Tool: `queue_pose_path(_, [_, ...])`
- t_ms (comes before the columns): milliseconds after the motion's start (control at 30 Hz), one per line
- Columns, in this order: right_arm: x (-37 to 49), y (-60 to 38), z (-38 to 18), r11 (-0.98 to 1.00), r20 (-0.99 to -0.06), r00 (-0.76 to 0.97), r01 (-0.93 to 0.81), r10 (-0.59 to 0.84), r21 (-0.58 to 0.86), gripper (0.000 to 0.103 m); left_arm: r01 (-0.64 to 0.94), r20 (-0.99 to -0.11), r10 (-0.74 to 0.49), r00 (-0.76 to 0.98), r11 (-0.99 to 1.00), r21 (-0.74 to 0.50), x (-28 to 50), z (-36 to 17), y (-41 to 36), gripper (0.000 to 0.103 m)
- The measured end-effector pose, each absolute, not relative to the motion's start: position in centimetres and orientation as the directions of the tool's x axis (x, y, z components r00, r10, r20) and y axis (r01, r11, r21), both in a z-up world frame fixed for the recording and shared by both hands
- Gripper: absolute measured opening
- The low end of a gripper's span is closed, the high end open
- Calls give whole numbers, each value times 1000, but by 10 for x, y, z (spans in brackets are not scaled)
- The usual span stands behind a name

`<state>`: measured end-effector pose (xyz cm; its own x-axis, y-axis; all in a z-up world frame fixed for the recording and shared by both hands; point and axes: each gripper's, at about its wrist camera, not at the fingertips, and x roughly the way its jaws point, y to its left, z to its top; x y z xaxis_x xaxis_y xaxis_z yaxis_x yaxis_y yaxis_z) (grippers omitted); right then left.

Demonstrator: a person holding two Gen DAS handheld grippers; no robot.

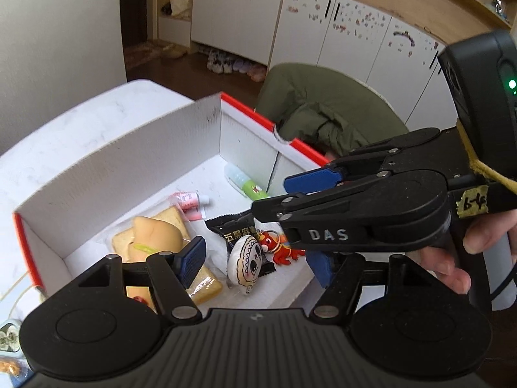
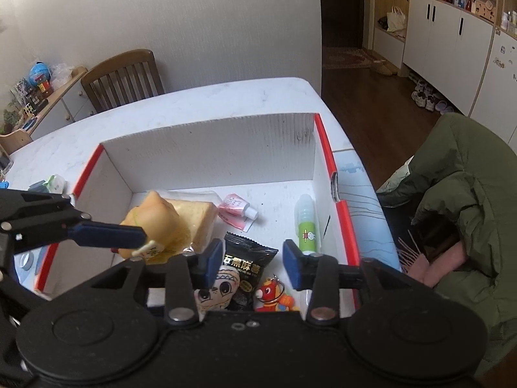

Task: Organize objects
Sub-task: 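Withdraw both tools from the box back toward the table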

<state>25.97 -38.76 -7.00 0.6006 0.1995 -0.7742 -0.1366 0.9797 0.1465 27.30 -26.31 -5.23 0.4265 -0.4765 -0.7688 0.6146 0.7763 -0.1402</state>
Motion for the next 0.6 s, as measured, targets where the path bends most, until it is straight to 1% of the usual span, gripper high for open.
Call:
queue_pose_path(167, [247,-385,-55,978,-751,627,-143,206,149,51,596,-740,-487,465,790,-144,262,-39,-243,67])
queue_pose_path(333, [236,-374,-41,977,-733,646,-160,213,142,53,571,-709,-495,502,806,-157,249,-23,-219,67])
queue_pose_path(400, [231,-369,-36,975,-724,654,-169,220,144,58,564,-695,-494,522,812,-154,243,-17,-209,67])
queue_pose_path(600, [215,-342,-24,970,-703,671,-206,237,130,65,514,-665,-480,572,842,-165,227,-5,-175,67])
